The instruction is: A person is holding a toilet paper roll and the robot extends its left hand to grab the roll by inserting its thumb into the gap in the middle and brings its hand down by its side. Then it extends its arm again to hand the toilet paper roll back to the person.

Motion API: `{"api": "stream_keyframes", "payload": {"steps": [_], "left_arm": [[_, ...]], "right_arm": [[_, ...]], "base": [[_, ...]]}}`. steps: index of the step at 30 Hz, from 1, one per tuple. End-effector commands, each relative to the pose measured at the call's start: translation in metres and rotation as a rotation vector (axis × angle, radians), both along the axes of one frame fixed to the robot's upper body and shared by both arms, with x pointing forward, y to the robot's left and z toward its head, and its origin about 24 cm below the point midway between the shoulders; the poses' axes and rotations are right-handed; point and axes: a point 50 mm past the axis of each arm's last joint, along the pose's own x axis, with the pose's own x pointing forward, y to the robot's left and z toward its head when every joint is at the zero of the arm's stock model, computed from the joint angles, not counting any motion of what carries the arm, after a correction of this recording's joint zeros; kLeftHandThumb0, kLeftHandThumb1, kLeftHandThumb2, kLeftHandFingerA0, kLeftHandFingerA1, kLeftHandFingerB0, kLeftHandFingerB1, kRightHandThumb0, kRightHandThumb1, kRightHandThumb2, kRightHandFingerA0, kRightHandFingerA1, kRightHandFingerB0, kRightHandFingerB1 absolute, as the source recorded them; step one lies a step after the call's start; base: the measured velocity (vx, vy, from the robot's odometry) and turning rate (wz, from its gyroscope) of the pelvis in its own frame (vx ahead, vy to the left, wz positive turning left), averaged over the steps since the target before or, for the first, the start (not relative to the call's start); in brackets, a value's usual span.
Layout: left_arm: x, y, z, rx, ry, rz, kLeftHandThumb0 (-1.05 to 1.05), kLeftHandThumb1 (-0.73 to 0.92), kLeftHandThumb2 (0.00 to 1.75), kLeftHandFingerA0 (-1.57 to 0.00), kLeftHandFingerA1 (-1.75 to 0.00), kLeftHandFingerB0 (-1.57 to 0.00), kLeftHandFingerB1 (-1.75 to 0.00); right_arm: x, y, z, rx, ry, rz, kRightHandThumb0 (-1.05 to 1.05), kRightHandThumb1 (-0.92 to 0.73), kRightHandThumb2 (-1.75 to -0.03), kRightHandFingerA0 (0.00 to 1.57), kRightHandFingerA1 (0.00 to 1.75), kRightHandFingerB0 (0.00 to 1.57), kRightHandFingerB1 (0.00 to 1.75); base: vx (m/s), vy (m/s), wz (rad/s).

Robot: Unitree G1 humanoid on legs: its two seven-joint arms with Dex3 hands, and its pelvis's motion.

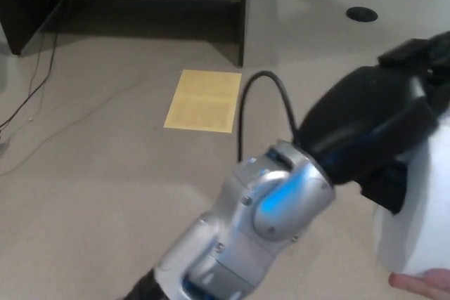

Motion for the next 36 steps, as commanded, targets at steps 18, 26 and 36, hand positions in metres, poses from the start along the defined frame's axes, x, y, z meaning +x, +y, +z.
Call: {"api": "stream_keyframes", "payload": {"steps": [18,26,36], "left_arm": [[0.039,0.192,0.069,-0.097,0.366,0.124,-0.62,0.37,0.77,0.0,-0.08,0.0,-0.07],[-0.002,0.287,-0.072,-0.27,0.526,0.527,-0.32,0.26,0.67,-0.04,-0.44,-0.03,-0.33],[-0.087,0.357,-0.247,-0.327,0.955,1.11,-0.17,0.5,0.57,-0.17,-0.35,-0.17,-0.29]], "right_arm": [[-0.001,-0.004,0.0,-0.016,0.028,0.014,-0.36,-0.66,-0.59,0.64,0.56,0.47,0.41],[-0.018,-0.011,-0.008,-0.021,0.064,0.015,-0.36,-0.66,-0.59,0.65,0.6,0.47,0.42],[-0.017,-0.017,-0.005,-0.034,0.035,-0.04,-0.35,-0.67,-0.6,0.68,0.62,0.49,0.42]], "base": [[0.0,0.0,0.0],[0.0,0.0,0.0],[0.0,0.0,0.0]]}}
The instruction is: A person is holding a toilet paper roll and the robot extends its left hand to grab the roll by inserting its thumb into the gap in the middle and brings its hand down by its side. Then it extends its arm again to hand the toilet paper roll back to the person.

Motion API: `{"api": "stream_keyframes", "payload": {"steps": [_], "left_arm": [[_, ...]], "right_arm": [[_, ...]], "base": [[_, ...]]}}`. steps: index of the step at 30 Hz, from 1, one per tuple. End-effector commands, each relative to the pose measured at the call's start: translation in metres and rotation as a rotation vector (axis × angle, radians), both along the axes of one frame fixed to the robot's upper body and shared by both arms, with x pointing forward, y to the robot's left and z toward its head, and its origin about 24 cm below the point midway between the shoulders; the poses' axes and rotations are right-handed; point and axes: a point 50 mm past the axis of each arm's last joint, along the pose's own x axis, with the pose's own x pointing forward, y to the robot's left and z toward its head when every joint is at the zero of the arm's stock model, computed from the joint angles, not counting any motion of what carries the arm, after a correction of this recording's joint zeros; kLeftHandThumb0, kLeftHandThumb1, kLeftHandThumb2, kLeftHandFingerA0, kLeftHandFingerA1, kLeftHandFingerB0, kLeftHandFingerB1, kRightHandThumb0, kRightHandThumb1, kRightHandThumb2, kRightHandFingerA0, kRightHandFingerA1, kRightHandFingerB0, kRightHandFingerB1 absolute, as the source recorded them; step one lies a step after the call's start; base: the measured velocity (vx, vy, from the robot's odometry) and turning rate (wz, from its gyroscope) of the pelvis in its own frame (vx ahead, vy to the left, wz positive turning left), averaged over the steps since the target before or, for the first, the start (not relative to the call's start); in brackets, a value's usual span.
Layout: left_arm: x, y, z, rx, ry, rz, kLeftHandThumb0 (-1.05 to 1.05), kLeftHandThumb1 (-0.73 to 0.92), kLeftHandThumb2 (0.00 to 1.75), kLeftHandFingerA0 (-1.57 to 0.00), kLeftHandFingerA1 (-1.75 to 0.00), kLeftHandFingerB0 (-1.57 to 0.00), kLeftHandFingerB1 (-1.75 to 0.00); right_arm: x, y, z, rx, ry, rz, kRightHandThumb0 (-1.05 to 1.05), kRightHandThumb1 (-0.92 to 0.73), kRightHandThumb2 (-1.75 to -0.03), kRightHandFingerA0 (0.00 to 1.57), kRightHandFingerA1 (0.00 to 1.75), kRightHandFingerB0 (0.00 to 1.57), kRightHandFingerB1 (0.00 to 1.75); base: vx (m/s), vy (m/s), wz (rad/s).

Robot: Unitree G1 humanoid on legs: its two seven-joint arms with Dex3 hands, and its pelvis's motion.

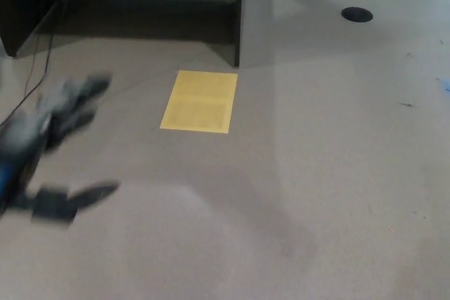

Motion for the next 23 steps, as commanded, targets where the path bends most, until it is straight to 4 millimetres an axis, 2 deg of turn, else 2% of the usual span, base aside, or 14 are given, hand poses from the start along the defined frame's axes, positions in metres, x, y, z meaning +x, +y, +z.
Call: {"api": "stream_keyframes", "payload": {"steps": [1,3,4,5,6,11,12,18,23], "left_arm": [[-0.114,0.079,-0.147,0.013,0.306,0.463,-0.15,0.51,0.57,-0.18,-0.35,-0.18,-0.29],[-0.121,0.083,-0.156,0.063,0.331,0.47,-0.15,0.52,0.57,-0.18,-0.36,-0.19,-0.28],[-0.131,0.089,-0.169,0.145,0.393,0.508,-0.24,0.5,0.58,-0.22,-0.34,-0.22,-0.3],[-0.13,0.091,-0.169,0.157,0.391,0.509,-0.24,0.5,0.58,-0.22,-0.34,-0.22,-0.3],[-0.128,0.092,-0.17,0.136,0.414,0.512,-0.23,0.5,0.57,-0.22,-0.35,-0.22,-0.3],[-0.122,0.094,-0.171,0.104,0.416,0.492,-0.2,0.5,0.57,-0.25,-0.37,-0.24,-0.3],[-0.121,0.096,-0.174,0.088,0.457,0.503,-0.16,0.49,0.54,-0.36,-0.37,-0.3,-0.31],[-0.121,0.099,-0.179,0.068,0.48,0.497,-0.16,0.48,0.54,-0.35,-0.37,-0.33,-0.32],[-0.124,0.098,-0.184,0.076,0.494,0.493,-0.18,0.49,0.55,-0.37,-0.37,-0.33,-0.32]], "right_arm": [[-0.014,-0.018,-0.002,-0.03,0.018,-0.056,-0.35,-0.67,-0.6,0.69,0.63,0.49,0.41],[-0.013,-0.018,-0.002,-0.029,0.006,-0.059,-0.35,-0.66,-0.59,0.69,0.64,0.49,0.42],[-0.013,-0.018,-0.001,-0.023,0.001,-0.067,-0.41,-0.54,-0.85,0.65,0.71,0.44,0.55],[-0.012,-0.017,-0.001,-0.019,-0.004,-0.071,-0.41,-0.54,-0.85,0.65,0.71,0.44,0.55],[-0.01,-0.017,0.0,-0.016,-0.014,-0.075,-0.35,-0.67,-0.6,0.68,0.65,0.5,0.43],[-0.009,-0.018,0.001,-0.021,-0.026,-0.075,-0.36,-0.67,-0.6,0.67,0.63,0.5,0.43],[-0.01,-0.018,0.001,-0.017,-0.034,-0.075,-0.36,-0.67,-0.59,0.67,0.67,0.5,0.45],[-0.009,-0.019,0.002,-0.026,-0.03,-0.073,-0.35,-0.66,-0.59,0.67,0.63,0.5,0.43],[-0.008,-0.02,0.003,-0.023,-0.035,-0.066,-0.35,-0.65,-0.59,0.69,0.66,0.5,0.44]], "base": [[0.0,0.0,0.0],[0.0,0.0,0.0],[0.0,0.0,0.0],[0.0,0.0,0.0],[0.0,0.0,0.0],[0.0,0.0,0.0],[0.0,0.0,0.0],[0.0,0.0,0.0],[0.0,0.0,0.0]]}}
